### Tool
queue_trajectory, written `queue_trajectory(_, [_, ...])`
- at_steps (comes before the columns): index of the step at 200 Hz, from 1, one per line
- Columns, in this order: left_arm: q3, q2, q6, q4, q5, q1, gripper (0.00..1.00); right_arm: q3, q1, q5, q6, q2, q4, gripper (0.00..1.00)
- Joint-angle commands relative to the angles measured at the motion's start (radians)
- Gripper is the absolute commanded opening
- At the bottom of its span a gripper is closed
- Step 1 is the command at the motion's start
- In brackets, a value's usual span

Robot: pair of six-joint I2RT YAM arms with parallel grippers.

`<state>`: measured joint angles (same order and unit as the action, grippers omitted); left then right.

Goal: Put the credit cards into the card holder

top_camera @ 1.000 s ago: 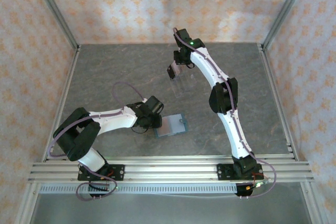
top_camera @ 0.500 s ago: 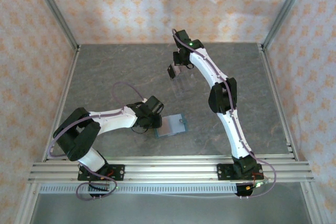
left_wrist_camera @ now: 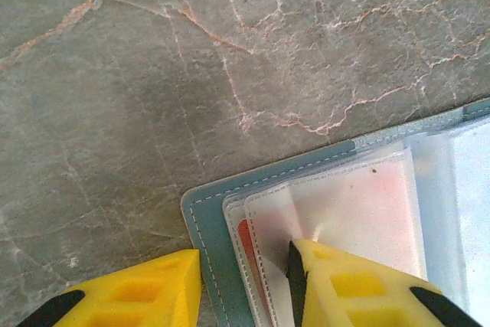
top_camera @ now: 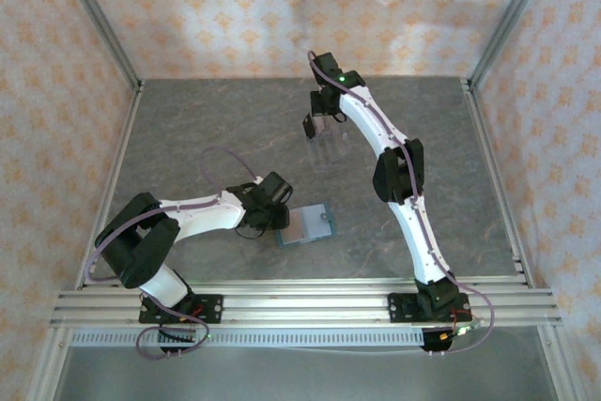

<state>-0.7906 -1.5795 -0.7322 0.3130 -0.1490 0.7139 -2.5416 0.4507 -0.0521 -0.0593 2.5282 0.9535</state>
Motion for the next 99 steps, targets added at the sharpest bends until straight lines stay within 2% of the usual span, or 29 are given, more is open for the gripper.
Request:
queue_trajectory(1, [0.037,-0.041,0.001,0.031,0.011,0.013,0.35,-0.012,-0.001,0.055,0.016,-0.109,-0.026,0.01])
queue_trajectory(66, [0.019,-0.014,0.012,0.065,0.020,0.013,0.35,-0.027,0.008,0.067,0.015,-0.181,-0.001,0.00])
queue_trajectory(99, [-0.004,-0.001,0.032,0.097,0.028,0.013,0.35,0.095,0.028,0.056,0.006,-0.330,-0.010,0.00])
